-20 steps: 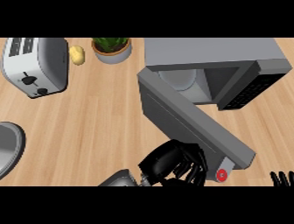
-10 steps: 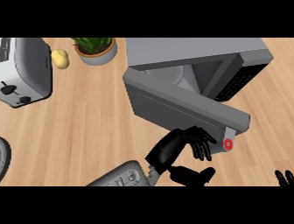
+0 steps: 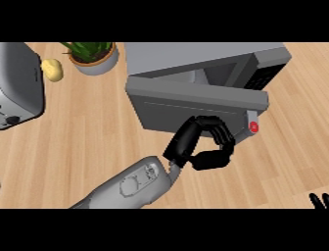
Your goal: Pick up the milk, place it into the microwave and close the microwave
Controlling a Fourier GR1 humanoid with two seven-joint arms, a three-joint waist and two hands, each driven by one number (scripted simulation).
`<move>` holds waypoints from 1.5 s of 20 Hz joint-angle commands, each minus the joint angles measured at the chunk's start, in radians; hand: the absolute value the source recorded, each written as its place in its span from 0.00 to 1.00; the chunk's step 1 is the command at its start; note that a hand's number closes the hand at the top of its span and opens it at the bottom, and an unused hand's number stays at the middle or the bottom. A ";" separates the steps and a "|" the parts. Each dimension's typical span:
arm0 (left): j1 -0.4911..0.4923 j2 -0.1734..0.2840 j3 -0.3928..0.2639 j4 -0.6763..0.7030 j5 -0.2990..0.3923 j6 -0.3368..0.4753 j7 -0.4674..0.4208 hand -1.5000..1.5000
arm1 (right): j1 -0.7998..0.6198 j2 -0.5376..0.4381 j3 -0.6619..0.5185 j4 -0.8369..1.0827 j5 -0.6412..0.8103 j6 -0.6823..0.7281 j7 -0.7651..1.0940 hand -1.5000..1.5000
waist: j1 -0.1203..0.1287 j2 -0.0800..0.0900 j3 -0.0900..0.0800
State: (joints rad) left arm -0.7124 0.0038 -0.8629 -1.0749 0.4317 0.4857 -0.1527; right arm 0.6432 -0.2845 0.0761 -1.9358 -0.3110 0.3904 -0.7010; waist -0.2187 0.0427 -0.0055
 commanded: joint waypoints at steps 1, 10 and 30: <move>-0.082 -0.004 0.062 0.057 0.085 0.026 -0.037 1.00 | 0.004 -0.021 0.011 -0.051 -0.020 0.031 0.012 0.00 | -0.036 0.012 -0.001; -0.187 -0.004 0.122 0.174 0.213 0.018 -0.120 1.00 | 0.024 -0.048 0.019 -0.118 -0.073 0.050 0.050 0.00 | -0.095 0.030 0.001; -0.278 -0.004 0.131 0.293 0.347 0.023 -0.237 1.00 | 0.045 -0.115 -0.003 -0.227 -0.126 0.082 0.092 0.00 | -0.147 0.037 0.004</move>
State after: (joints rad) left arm -0.9035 0.0052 -0.7667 -0.8597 0.7549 0.5284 -0.4013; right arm 0.6866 -0.3890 0.0849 -2.1399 -0.4407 0.4670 -0.6053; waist -0.3484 0.0696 -0.0030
